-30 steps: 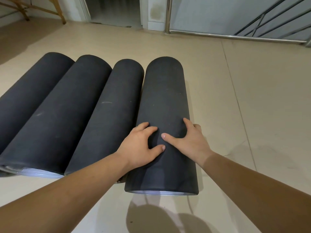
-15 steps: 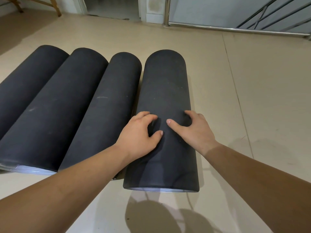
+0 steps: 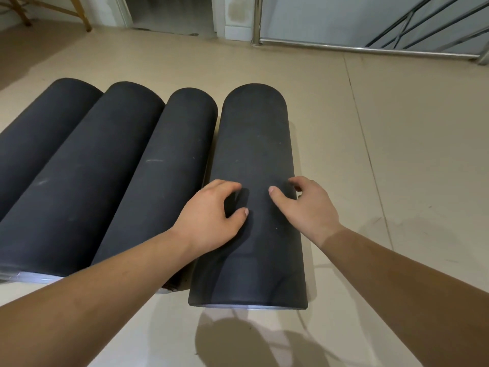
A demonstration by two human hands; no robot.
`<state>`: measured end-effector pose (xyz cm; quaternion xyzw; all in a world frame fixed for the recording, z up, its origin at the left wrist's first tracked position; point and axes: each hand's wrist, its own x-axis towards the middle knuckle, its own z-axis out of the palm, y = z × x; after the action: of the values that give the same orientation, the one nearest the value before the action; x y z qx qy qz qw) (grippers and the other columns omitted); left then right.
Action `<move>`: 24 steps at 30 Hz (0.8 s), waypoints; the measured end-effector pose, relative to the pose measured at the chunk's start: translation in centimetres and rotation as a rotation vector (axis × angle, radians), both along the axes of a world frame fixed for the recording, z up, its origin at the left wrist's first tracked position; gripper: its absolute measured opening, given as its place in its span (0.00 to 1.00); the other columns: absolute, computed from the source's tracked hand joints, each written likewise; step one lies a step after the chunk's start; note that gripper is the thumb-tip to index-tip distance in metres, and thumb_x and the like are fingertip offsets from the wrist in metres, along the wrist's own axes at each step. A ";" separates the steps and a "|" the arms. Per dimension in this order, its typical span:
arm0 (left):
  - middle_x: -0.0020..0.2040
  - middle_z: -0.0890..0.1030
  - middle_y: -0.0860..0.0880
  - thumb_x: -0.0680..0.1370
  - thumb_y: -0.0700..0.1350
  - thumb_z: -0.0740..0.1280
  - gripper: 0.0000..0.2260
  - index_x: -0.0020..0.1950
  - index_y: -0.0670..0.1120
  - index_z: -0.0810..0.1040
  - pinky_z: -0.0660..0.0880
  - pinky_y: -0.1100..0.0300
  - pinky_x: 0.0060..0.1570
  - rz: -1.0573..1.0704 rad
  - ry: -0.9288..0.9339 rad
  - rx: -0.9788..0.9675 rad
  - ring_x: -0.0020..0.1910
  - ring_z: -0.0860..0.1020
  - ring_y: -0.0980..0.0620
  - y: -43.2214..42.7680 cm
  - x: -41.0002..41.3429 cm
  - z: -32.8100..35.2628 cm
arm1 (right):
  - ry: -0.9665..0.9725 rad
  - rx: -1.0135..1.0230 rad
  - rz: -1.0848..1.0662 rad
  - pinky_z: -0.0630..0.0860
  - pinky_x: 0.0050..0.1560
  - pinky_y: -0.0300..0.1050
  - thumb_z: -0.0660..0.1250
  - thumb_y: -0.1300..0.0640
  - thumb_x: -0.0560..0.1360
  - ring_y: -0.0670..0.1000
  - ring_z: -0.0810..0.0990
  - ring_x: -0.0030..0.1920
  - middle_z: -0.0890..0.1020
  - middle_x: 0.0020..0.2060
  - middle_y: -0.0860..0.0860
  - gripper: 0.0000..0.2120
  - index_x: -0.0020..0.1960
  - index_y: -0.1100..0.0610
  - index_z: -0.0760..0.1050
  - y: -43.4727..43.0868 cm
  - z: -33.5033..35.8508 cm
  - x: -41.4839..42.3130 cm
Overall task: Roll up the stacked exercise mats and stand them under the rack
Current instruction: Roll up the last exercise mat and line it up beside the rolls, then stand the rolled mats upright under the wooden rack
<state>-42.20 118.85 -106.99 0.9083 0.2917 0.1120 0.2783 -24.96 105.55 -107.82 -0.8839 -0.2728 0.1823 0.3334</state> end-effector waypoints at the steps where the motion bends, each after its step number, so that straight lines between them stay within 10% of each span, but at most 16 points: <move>1: 0.69 0.78 0.54 0.80 0.54 0.72 0.25 0.76 0.50 0.74 0.72 0.61 0.67 -0.014 0.015 0.002 0.67 0.76 0.54 0.3 0.2 0.7 | -0.004 0.003 0.000 0.77 0.65 0.50 0.67 0.33 0.77 0.49 0.79 0.63 0.80 0.64 0.44 0.26 0.69 0.46 0.77 0.1 0.5 0.5; 14: 0.61 0.78 0.58 0.81 0.53 0.72 0.26 0.78 0.54 0.71 0.70 0.78 0.53 0.007 0.179 -0.224 0.56 0.77 0.61 -5.5 3.2 24.8 | 0.316 -0.030 0.029 0.79 0.47 0.42 0.71 0.44 0.78 0.51 0.86 0.45 0.86 0.43 0.47 0.08 0.52 0.48 0.83 -4.1 25.7 4.8; 24: 0.65 0.78 0.55 0.81 0.52 0.72 0.24 0.76 0.52 0.73 0.75 0.63 0.61 0.135 0.207 -0.387 0.61 0.78 0.58 -13.6 9.4 58.0 | 0.410 -0.098 0.105 0.73 0.42 0.40 0.68 0.44 0.80 0.48 0.83 0.42 0.84 0.41 0.46 0.07 0.52 0.46 0.82 -14.2 60.3 10.7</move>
<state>-32.81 105.28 -48.98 0.8230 0.3948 -0.0212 0.4078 -14.24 91.32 -47.52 -0.8282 -0.2355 0.3884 0.3284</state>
